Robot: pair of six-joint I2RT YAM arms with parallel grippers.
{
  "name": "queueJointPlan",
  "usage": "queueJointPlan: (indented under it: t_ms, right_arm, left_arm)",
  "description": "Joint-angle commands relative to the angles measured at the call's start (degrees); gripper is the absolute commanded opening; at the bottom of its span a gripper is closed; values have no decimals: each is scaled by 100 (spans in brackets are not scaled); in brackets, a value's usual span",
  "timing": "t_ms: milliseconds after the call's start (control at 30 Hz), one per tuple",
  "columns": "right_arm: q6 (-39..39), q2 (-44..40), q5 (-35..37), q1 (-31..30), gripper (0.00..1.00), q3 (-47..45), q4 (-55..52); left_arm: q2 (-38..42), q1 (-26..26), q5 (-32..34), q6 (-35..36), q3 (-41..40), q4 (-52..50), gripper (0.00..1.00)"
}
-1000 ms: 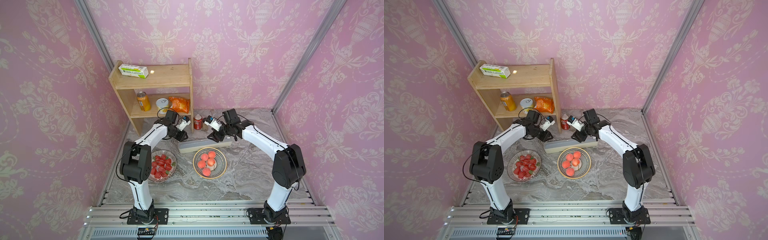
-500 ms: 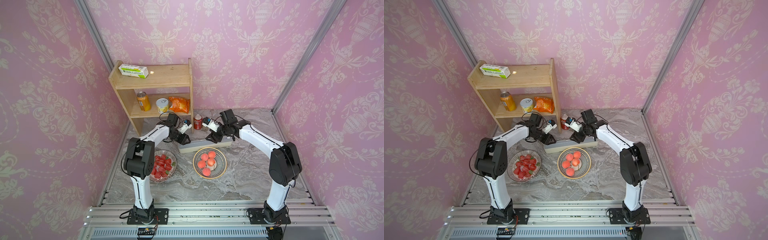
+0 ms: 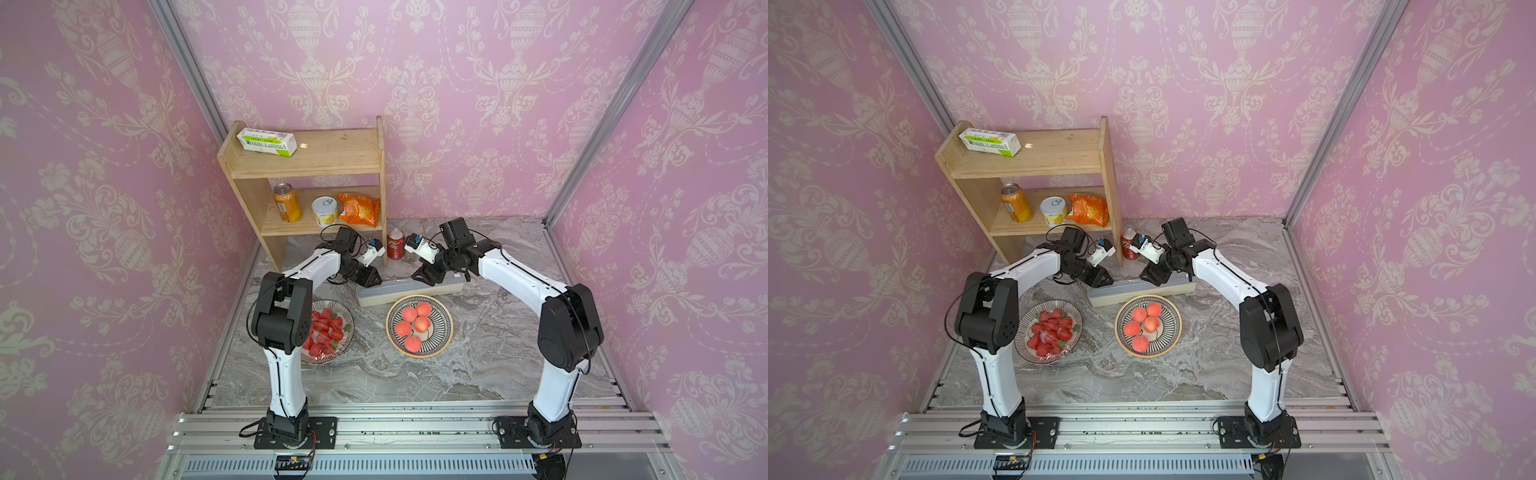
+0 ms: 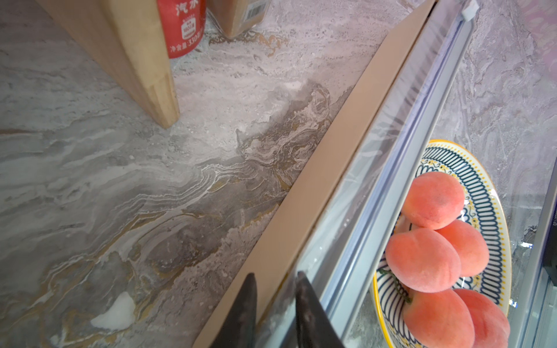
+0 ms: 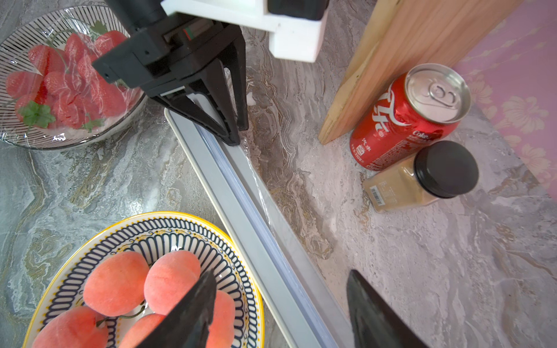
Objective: Wrap the plate with plastic wrap
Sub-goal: Pull the plastic wrap from the plastic wrap cutting box.
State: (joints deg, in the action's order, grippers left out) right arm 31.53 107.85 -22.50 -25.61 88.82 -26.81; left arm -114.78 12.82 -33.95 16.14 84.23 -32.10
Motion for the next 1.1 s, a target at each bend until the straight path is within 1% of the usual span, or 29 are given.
queueJointPlan:
  t_ms: [0, 67, 133, 333, 500, 667, 933, 1067]
  right_arm:
    - [59, 271, 158, -112, 72, 315, -176]
    - [45, 426, 276, -155, 74, 486, -247]
    - [88, 564, 396, -219, 74, 602, -243]
    - [141, 926, 523, -390, 72, 930, -137]
    - [119, 1298, 609, -436, 67, 1346, -223]
    - [172, 1556, 694, -463, 64, 1581, -323]
    - [503, 1616, 973, -445, 64, 1317, -204]
    - [568, 1651, 1103, -404, 60, 1297, -219]
  left_arm:
    - [-23, -15, -68, -15, 112, 29, 11]
    - [46, -15, -61, 1, 86, 62, 4]
    - [125, -14, -12, 18, 61, 102, 0]
    - [380, -17, 38, 14, -16, 207, 0]
    - [503, -17, 47, -21, -86, 312, 0]
    - [561, -25, 53, -67, -143, 402, 0]
    - [659, -61, 20, -155, -240, 569, 0]
    - [681, -70, 46, -148, -276, 582, 0]
